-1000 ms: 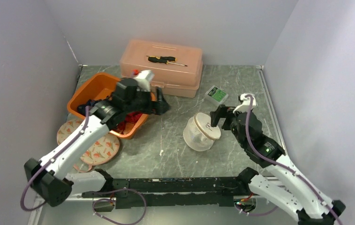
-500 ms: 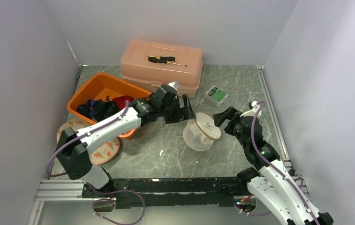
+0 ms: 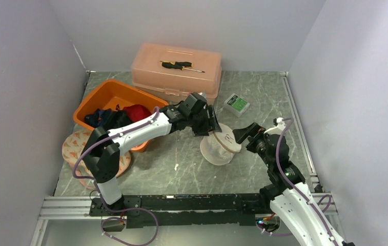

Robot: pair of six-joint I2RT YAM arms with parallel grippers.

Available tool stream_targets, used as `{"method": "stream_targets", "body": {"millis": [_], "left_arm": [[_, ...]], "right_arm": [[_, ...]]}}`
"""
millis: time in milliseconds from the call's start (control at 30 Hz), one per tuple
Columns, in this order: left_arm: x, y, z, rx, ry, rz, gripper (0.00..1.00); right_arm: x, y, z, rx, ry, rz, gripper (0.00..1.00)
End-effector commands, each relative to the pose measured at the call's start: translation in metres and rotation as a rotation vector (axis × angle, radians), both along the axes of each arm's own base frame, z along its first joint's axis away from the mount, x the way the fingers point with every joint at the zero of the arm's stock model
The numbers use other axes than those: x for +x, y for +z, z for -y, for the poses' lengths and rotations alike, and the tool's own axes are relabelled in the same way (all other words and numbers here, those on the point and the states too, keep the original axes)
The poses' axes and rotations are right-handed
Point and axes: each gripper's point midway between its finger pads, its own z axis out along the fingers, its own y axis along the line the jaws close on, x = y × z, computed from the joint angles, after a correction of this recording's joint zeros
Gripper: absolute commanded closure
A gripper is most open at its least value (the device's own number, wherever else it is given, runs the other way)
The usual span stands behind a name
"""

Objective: Unzip the laundry bag and remove the bra
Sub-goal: Unzip the laundry bag at the center of the board.

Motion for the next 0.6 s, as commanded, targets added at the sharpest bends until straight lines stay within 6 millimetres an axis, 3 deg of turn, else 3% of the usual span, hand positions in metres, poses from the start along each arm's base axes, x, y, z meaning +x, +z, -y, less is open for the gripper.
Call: {"method": "stream_targets", "body": {"millis": [0, 100, 300, 467, 567], "left_arm": [[-0.003, 0.001, 0.012, -0.045, -0.047, 0.001, 0.37], [-0.003, -0.006, 0.009, -0.018, -0.056, 0.008, 0.48], [-0.002, -0.013, -0.005, -0.043, -0.080, 0.060, 0.74], [-0.003, -0.009, -0.023, -0.168, -0.102, 0.105, 0.92], [-0.001, -0.004, -0.040, -0.222, -0.075, 0.152, 0.97]], "right_arm": [[0.003, 0.023, 0.000, 0.014, 0.012, 0.126, 0.02], [-0.001, 0.024, -0.001, 0.008, 0.028, 0.152, 0.04], [-0.007, 0.024, -0.027, -0.017, 0.199, 0.088, 0.03], [-0.013, 0.057, -0.056, 0.120, 0.349, 0.177, 0.02], [-0.014, 0.076, -0.065, 0.190, 0.407, 0.223, 0.02]]}}
